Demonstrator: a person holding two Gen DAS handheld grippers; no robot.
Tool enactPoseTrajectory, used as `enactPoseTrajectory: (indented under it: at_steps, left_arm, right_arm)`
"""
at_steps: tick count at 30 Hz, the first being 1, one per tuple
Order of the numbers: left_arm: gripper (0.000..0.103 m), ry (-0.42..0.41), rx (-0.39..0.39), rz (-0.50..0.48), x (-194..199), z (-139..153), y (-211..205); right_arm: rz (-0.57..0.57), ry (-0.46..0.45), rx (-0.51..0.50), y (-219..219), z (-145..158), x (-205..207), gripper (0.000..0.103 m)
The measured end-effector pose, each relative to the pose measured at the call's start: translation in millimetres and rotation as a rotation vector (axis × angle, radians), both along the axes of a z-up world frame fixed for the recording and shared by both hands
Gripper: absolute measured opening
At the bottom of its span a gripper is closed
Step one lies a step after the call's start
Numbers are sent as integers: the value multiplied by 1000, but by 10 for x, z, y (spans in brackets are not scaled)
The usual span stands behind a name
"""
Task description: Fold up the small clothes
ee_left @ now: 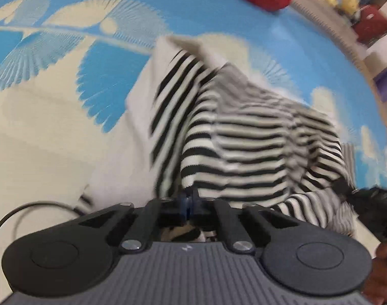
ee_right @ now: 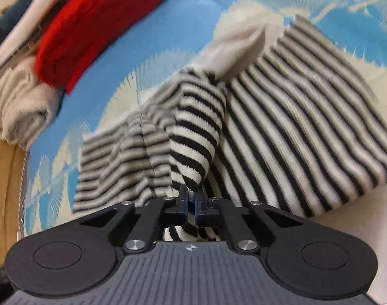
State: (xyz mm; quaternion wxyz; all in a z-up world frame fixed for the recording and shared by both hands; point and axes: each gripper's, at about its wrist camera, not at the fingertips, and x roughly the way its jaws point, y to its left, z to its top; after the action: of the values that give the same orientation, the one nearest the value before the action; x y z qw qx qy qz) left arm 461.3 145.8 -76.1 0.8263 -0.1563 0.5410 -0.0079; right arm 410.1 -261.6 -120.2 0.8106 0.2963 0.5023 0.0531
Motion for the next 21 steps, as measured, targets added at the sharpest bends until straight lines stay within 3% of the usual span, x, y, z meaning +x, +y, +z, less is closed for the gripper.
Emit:
enactPoseTrajectory:
  at_steps: [5, 7, 9, 11, 12, 14, 15, 18, 21]
  left_arm:
    - [2, -266, -125, -14, -132, 538, 42]
    - [2, -228, -107, -37, -143, 488, 43]
    - [2, -71, -36, -52, -118, 225, 30]
    - [8, 91, -6, -33, -90, -79, 45]
    - [11, 133, -4, -26, -94, -162, 46]
    - [11, 96, 6, -36, -103, -84, 19]
    - [11, 45, 22, -42, -109, 23, -2]
    - [11, -97, 36, -78, -125, 270, -105]
    - [11, -52, 10, -100, -111, 138, -191]
  right_arm:
    - [-170, -298, 18, -586, 810, -150, 4]
    - [-179, -370, -62, -706, 982, -245, 4]
    - [-135, -297, -104, -720, 884, -255, 4]
    - [-93, -127, -140, -686, 583, -239, 4]
    - [-77, -53, -155, -677, 427, -236, 4]
    - [-47, 66, -170, -614, 132, -220, 8]
    - [-42, 92, -179, -602, 85, -215, 17]
    - [-56, -6, -241, -558, 311, -256, 25]
    - [-32, -162, -295, -461, 585, -338, 37]
